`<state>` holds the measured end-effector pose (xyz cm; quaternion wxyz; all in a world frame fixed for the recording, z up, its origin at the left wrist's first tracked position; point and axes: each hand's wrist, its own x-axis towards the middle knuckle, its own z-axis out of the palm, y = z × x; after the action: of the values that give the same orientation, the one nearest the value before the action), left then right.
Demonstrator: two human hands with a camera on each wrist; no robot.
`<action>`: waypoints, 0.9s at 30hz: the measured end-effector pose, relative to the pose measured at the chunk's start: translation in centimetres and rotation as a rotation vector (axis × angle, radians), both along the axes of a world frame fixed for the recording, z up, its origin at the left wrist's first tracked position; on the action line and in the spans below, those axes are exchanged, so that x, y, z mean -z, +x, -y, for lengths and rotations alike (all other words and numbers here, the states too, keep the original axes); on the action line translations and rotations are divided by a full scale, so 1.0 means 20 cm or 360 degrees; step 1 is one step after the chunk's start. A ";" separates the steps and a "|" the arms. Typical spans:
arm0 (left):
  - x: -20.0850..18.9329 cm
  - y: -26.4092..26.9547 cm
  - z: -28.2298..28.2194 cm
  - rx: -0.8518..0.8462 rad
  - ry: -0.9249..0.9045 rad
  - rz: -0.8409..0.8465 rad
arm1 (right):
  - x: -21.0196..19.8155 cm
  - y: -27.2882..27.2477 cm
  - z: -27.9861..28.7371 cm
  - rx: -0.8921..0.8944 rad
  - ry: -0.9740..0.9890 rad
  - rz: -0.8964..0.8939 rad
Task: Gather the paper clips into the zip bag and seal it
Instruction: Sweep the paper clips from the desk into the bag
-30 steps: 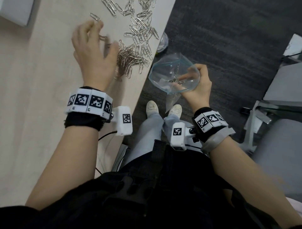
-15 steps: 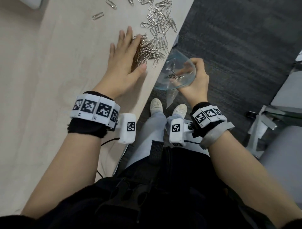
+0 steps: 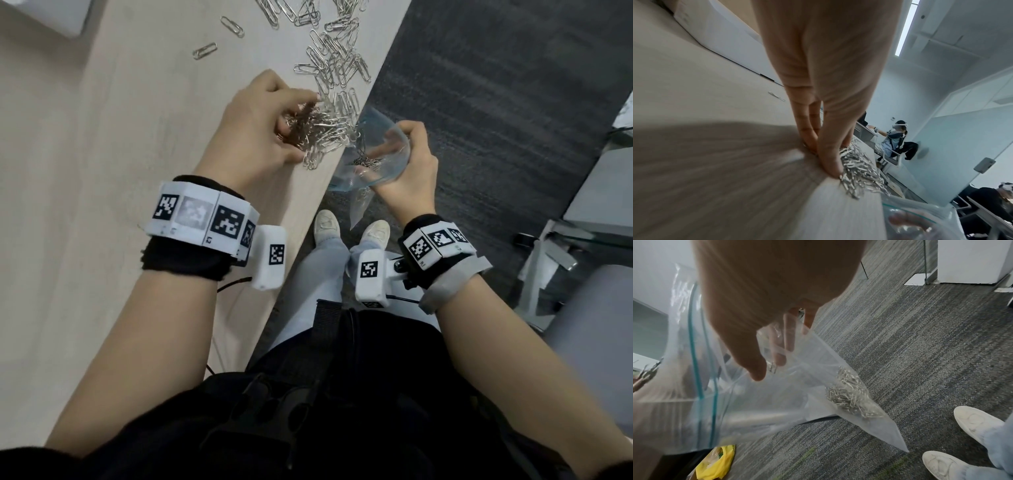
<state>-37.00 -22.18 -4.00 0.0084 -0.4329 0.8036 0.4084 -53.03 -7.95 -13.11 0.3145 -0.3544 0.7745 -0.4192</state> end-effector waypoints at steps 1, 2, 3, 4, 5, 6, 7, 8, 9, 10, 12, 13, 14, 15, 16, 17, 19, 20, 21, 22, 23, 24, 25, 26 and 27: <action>0.01 -0.01 0.00 0.0010 -0.0014 -0.0012 | 0.00 0.00 0.01 0.0001 0.0009 -0.0004; 0.01 -0.02 -0.01 0.0022 -0.0031 -0.0021 | 0.00 0.00 0.01 0.0003 0.0017 -0.0006; 0.01 -0.03 -0.02 0.0033 -0.0049 -0.0024 | -0.01 -0.01 0.01 0.0004 0.0023 -0.0004; 0.01 -0.03 -0.02 0.0037 -0.0072 -0.0034 | -0.01 -0.01 0.02 0.0007 0.0026 -0.0001; 0.00 -0.03 -0.03 0.0041 -0.0097 -0.0048 | -0.01 -0.01 0.02 0.0010 0.0027 0.0004; -0.01 -0.03 -0.02 0.0054 -0.0129 -0.0052 | -0.02 -0.01 0.02 0.0011 0.0026 0.0004; -0.02 -0.03 -0.02 0.0085 -0.0167 -0.0025 | -0.02 -0.01 0.02 0.0012 0.0026 0.0005; -0.04 -0.02 0.00 0.0133 -0.0202 0.0032 | -0.02 -0.01 0.02 0.0015 0.0027 0.0005; -0.05 -0.02 0.01 0.0184 -0.0211 0.0111 | -0.03 -0.01 0.02 0.0016 0.0028 0.0008; -0.06 -0.02 0.02 0.0227 -0.0191 0.0192 | -0.03 -0.01 0.02 0.0018 0.0030 0.0018; -0.07 -0.04 0.02 0.0265 -0.0111 0.0297 | -0.04 -0.01 0.02 0.0018 0.0036 0.0036; -0.07 -0.05 0.01 0.0272 -0.0087 0.0312 | -0.04 0.00 0.02 0.0018 0.0041 0.0034; -0.07 -0.07 0.00 0.0285 -0.0085 0.0306 | -0.04 0.00 0.02 0.0020 0.0050 0.0025; -0.06 -0.08 -0.01 0.0304 -0.0091 0.0281 | -0.04 0.00 0.02 0.0022 0.0057 0.0016; -0.06 -0.09 -0.03 0.0321 -0.0092 0.0241 | -0.04 0.00 0.02 0.0021 0.0059 0.0013; -0.05 -0.10 -0.04 0.0336 -0.0090 0.0204 | -0.04 0.00 0.02 0.0019 0.0055 0.0015; -0.04 -0.12 -0.05 0.0369 -0.0117 0.0181 | -0.05 0.00 0.02 0.0021 0.0048 0.0018; -0.04 -0.13 -0.05 0.0380 -0.0153 0.0206 | -0.05 0.00 0.02 0.0020 0.0048 0.0015; -0.04 -0.15 -0.05 0.0387 -0.0206 0.0252 | -0.05 0.00 0.02 0.0019 0.0048 0.0015; -0.05 -0.16 -0.04 0.0402 -0.0279 0.0304 | -0.05 0.00 0.02 0.0020 0.0047 0.0020; -0.05 -0.17 -0.03 0.0436 -0.0358 0.0352 | -0.06 0.00 0.02 0.0020 0.0041 0.0031; -0.05 -0.18 -0.02 0.0480 -0.0415 0.0389 | -0.06 0.00 0.02 0.0016 0.0039 0.0044; -0.05 -0.19 -0.02 0.0527 -0.0432 0.0409 | -0.06 0.00 0.02 0.0014 0.0040 0.0053; -0.05 -0.19 -0.01 0.0565 -0.0406 0.0408 | -0.06 0.00 0.02 0.0016 0.0046 0.0059; -0.05 -0.20 0.00 0.0594 -0.0354 0.0392 | -0.06 0.00 0.03 0.0023 0.0053 0.0062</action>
<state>-40.95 -22.15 -3.09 0.1339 -0.3219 0.9025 0.2528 -52.96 -8.46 -11.81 0.3323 -0.3352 0.7776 -0.4155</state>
